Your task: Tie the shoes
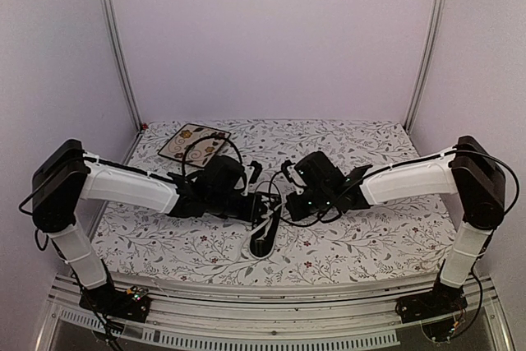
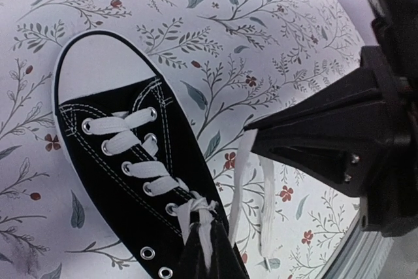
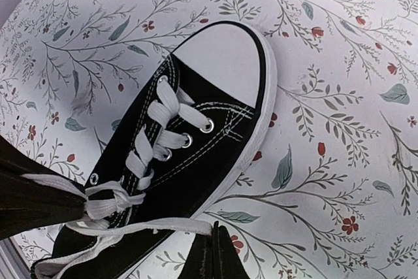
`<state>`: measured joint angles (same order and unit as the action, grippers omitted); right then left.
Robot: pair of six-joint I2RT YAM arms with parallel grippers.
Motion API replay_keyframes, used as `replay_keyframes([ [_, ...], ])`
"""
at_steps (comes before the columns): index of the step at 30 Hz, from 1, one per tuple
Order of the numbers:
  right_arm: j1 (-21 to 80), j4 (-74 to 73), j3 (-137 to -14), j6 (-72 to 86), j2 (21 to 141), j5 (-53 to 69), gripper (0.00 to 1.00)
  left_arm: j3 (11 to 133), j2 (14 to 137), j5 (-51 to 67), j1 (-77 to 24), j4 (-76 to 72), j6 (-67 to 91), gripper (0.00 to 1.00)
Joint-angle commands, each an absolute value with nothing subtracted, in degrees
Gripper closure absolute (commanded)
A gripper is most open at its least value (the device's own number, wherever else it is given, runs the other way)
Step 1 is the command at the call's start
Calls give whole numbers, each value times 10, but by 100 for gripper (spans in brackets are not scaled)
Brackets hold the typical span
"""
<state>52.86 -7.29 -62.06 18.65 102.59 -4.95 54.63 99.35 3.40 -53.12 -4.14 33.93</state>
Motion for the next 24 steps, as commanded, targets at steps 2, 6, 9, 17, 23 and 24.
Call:
replay_keyframes([
  [2, 530, 20, -623, 198, 1043, 32, 98, 531, 973, 42, -534, -67, 350, 100],
  [6, 530, 49, -621, 210, 1066, 101, 98, 520, 965, 32, -534, -75, 353, 100],
  [9, 530, 56, -613, 224, 1079, 116, 98, 505, 957, 32, -533, -90, 361, 100],
  [17, 530, 63, -578, 245, 1071, 108, 98, 441, 927, 55, -535, -149, 384, 100],
  [23, 530, 53, -562, 259, 1054, 83, 98, 402, 916, 67, -542, -169, 399, 100],
  [24, 530, 47, -559, 262, 1049, 74, 98, 400, 916, 67, -542, -171, 400, 100],
])
